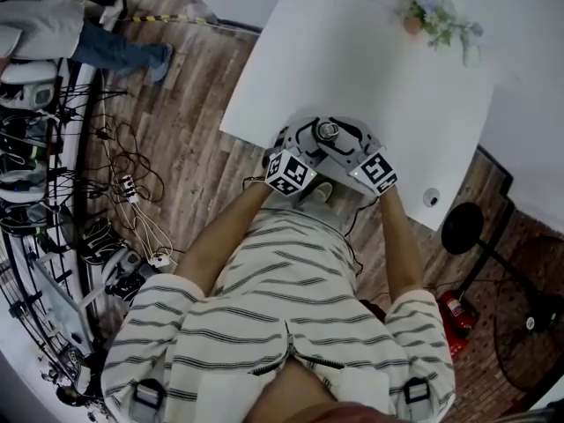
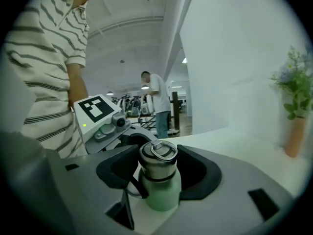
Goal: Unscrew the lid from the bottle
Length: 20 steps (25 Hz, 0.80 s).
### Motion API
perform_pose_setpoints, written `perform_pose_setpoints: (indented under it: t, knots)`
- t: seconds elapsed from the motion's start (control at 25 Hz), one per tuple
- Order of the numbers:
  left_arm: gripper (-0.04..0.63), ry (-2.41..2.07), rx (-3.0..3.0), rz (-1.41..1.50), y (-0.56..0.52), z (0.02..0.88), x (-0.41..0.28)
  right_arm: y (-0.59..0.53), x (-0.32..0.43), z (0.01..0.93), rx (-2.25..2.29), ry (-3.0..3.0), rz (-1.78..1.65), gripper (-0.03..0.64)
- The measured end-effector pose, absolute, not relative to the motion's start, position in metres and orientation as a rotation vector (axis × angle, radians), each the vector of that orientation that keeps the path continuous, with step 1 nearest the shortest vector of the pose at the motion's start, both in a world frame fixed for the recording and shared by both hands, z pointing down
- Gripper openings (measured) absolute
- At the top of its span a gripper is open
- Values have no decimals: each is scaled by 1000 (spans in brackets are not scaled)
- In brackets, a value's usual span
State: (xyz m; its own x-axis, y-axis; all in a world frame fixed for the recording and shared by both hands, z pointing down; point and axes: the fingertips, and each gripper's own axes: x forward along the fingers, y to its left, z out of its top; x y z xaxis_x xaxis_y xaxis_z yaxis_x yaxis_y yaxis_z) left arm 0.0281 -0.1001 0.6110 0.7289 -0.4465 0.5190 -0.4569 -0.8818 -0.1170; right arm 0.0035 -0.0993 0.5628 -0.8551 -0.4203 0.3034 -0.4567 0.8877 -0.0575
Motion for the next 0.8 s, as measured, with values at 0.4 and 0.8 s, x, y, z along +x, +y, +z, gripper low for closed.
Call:
perform_pose_setpoints:
  t: [0.4, 0.8]
  knots:
    - [313, -758, 2901, 855, -101, 611, 29, -97, 3, 561, 196, -2766, 191, 255]
    - [313, -760, 2903, 853, -101, 612, 29, -104, 8, 550, 475, -2770, 274, 361]
